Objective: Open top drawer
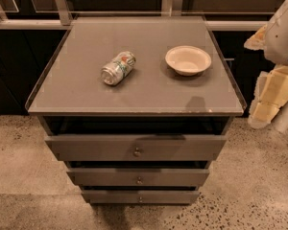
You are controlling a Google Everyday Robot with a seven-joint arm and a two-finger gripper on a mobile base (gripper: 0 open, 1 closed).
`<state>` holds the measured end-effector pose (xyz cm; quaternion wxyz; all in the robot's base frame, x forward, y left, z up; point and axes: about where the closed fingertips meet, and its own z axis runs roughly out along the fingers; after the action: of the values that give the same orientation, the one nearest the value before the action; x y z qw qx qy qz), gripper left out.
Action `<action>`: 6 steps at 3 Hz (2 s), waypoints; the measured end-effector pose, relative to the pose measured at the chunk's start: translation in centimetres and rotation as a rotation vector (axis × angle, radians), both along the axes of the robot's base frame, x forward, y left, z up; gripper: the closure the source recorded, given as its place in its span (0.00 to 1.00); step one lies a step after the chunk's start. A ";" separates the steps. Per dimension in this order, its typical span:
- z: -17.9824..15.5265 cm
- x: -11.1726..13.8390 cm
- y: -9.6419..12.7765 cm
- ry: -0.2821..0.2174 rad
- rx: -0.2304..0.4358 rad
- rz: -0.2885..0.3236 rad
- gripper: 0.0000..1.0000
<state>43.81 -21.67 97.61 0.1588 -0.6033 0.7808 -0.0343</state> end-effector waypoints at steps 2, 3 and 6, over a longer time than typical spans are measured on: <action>-0.3 -0.3 -0.2 -0.011 0.020 -0.007 0.00; -2.0 -2.7 0.3 -0.039 0.105 -0.019 0.00; -22.2 -7.8 5.3 0.072 0.511 -0.192 0.00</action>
Offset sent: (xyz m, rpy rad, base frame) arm -0.0084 -0.0054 -0.0123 0.0464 -0.0026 -0.0161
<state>36.01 -16.34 75.39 0.2743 -0.4675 0.8229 0.1703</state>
